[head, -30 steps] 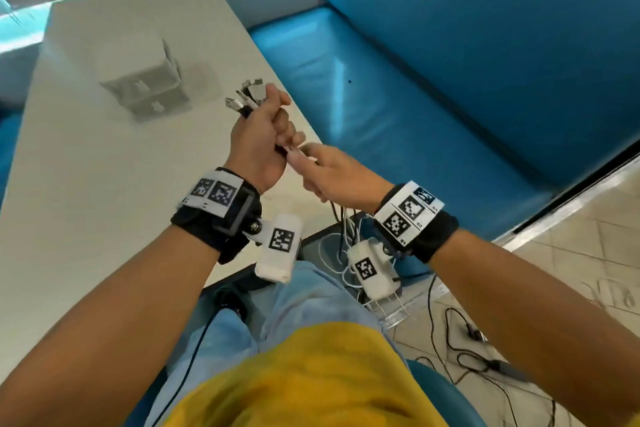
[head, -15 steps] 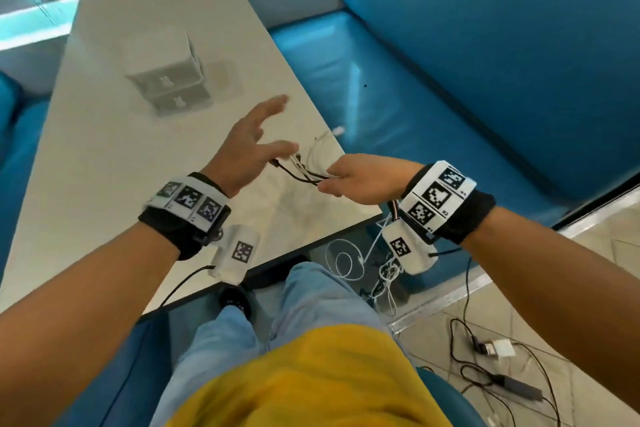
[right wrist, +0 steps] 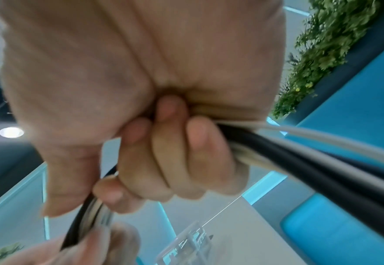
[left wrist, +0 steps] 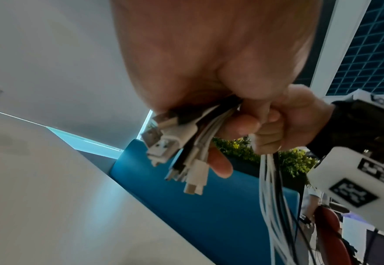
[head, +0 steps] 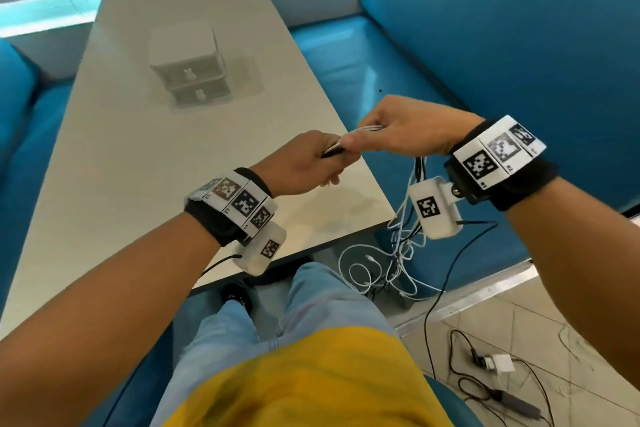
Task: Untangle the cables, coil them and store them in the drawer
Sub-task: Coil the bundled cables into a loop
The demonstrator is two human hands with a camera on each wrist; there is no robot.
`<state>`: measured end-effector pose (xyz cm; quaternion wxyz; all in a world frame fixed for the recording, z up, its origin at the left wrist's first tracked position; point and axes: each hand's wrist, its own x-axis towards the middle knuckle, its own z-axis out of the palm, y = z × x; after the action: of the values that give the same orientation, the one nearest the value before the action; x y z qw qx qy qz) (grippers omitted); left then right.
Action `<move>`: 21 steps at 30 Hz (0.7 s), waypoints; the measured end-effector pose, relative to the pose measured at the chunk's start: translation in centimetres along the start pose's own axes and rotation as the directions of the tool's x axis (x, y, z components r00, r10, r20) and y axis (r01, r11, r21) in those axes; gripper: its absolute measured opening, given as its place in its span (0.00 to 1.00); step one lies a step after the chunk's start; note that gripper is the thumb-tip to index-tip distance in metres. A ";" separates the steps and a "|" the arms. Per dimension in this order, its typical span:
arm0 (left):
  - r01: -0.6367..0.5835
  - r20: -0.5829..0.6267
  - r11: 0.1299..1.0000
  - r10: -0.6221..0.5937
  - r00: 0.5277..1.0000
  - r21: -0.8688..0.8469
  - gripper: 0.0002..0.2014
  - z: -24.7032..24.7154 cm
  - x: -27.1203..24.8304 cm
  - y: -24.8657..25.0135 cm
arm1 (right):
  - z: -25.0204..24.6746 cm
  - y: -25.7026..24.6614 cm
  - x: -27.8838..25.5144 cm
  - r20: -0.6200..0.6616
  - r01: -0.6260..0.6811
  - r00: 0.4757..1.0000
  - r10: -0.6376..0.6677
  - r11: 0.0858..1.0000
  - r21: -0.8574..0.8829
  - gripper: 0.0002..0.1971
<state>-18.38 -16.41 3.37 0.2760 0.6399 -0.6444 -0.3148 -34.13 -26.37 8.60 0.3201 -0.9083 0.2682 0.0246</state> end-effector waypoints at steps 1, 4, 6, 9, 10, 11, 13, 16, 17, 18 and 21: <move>0.007 0.000 1.000 -0.007 1.000 -0.010 0.20 -0.1 0.0 0.2 | 0.0 0.3 0.1 -0.040 0.002 0.999 -0.003 1.000 -0.003 0.29; 0.004 0.002 1.000 -0.004 1.000 -0.006 0.21 -0.3 -0.1 0.9 | 0.1 1.2 0.3 -0.114 0.000 0.993 0.015 0.991 0.131 0.30; -0.013 -0.009 0.999 0.012 1.000 -0.038 0.19 -0.3 -0.2 1.2 | 0.1 1.7 0.6 -0.152 0.005 0.988 0.032 0.971 0.240 0.30; 0.002 -0.025 0.988 -0.006 1.000 -0.152 0.19 0.2 -0.3 1.5 | 0.1 1.9 1.2 -0.202 0.015 0.978 0.054 0.946 0.323 0.30; 0.009 -0.021 0.981 -0.013 1.000 -0.191 0.19 0.3 -0.3 1.5 | 0.2 2.0 1.4 -0.210 0.019 0.976 0.057 0.940 0.339 0.30; 0.019 -0.015 0.973 -0.024 1.000 -0.230 0.20 0.4 -0.3 1.5 | 0.3 2.0 1.6 -0.219 0.019 0.974 0.064 0.934 0.356 0.30; 0.054 0.000 0.943 -0.058 0.998 -0.330 0.20 0.4 -0.5 1.4 | 0.6 2.2 2.1 -0.245 0.014 0.966 0.086 0.924 0.382 0.31; 0.135 0.012 0.855 -0.149 0.989 -0.501 0.18 0.4 -0.4 1.6 | 1.1 2.4 2.9 -0.296 0.012 0.946 0.129 0.903 0.430 0.31; 0.157 0.015 0.817 -0.179 0.984 -0.555 0.18 0.5 -0.4 1.6 | 1.3 2.3 3.1 -0.314 0.016 0.939 0.138 0.897 0.441 0.31; 0.175 0.016 0.778 -0.208 0.978 -0.604 0.18 0.6 -0.4 1.7 | 1.6 2.1 3.4 -0.338 0.021 0.930 0.145 0.897 0.441 0.31; 0.214 0.029 0.620 -0.294 0.955 -0.755 0.18 0.6 -0.1 1.1 | 2.7 1.5 4.3 -0.443 0.025 0.879 0.175 0.912 0.410 0.30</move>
<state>-19.50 -16.32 3.80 0.4990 0.5676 -0.3452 -0.5564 -30.83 -27.77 4.65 0.4247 -0.7894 0.3727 -0.2399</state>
